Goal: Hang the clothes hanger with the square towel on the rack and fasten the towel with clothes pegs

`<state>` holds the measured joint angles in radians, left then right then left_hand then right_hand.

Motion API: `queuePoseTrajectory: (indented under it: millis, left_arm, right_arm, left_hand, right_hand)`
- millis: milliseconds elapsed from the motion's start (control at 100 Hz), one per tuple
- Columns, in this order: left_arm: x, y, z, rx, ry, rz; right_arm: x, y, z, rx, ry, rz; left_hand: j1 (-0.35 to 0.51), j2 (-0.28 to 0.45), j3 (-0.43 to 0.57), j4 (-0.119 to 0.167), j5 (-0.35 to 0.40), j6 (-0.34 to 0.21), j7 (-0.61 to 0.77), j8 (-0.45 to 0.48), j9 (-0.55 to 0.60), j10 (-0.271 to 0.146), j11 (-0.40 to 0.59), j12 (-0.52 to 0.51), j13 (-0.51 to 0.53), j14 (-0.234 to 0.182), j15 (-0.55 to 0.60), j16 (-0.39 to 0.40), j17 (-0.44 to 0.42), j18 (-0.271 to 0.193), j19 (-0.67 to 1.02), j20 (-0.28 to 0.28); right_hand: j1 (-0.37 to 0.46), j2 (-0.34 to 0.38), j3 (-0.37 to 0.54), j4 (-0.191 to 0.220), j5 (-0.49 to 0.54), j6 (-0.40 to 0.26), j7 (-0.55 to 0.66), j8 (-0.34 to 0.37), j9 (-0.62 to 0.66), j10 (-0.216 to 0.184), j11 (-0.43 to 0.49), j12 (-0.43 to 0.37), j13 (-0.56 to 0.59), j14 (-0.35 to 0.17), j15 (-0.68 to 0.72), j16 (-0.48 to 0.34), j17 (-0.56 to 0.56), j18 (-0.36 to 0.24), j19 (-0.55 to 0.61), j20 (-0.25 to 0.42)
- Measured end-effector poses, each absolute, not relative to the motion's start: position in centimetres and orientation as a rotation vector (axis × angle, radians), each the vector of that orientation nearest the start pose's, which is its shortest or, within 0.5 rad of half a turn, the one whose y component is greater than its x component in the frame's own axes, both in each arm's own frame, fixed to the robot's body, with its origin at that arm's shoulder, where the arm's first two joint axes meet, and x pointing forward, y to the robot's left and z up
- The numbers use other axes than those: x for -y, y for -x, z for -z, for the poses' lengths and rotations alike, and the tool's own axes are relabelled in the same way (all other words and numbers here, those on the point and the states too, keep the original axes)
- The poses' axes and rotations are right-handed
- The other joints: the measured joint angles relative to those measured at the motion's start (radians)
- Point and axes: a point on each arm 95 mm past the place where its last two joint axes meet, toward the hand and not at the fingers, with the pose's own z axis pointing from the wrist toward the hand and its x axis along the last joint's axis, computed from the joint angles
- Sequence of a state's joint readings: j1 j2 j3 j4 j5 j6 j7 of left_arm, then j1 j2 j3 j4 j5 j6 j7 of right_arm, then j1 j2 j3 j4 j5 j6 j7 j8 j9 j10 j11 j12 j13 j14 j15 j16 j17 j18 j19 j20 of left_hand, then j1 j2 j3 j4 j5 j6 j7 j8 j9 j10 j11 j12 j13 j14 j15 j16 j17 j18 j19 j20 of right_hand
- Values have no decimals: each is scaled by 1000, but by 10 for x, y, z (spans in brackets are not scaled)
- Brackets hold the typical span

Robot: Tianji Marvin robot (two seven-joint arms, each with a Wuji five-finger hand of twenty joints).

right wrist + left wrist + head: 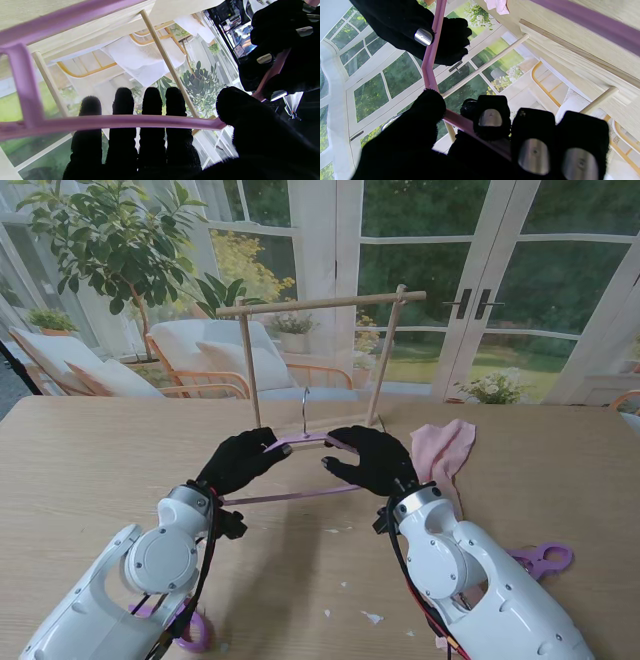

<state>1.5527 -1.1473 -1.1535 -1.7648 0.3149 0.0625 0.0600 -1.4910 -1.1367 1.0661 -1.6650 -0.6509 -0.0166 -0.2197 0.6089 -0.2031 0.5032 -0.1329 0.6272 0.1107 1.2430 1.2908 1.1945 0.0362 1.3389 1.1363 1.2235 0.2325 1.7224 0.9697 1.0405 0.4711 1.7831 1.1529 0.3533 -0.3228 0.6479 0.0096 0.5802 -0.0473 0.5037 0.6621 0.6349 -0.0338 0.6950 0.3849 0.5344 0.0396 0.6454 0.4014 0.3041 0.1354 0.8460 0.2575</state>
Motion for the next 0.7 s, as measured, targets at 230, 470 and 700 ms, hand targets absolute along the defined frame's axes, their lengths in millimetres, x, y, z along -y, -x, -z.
queuePoseTrajectory:
  millis: [230,470,700]
  left_arm:
    - [55,-398,274,-1055,1768,2035]
    - [54,-399,274,-1070,1789,2038]
    - [53,-398,271,-1025,1919,2100]
  right_arm:
    - [-71,-399,277,1614,1754,2750]
    - [-77,-396,276,1599,1713,2780]
    - [-79,-396,275,1616,1706,2783]
  left_hand:
    - [16,-7,-13,0,0,-5,-2,0,-2,0,-6,8,0,0,0,0,0,0,0,-3]
    - [23,-97,61,-11,-171,-6,-81,-124,-140,30,-100,10,-25,36,-75,86,0,9,0,-170]
    - [-59,-126,177,-13,-196,20,-212,-245,-310,142,-314,-91,-314,236,-355,189,-250,189,-103,-19]
  right_hand:
    - [94,-11,61,-102,154,-52,313,-2,197,14,193,168,175,71,372,168,117,3,406,0]
    - [187,19,31,-150,183,-64,479,85,256,46,462,365,257,41,674,306,183,-20,658,0]
    - [214,78,-45,-151,174,-34,528,173,302,54,632,589,358,4,803,523,240,-35,808,0]
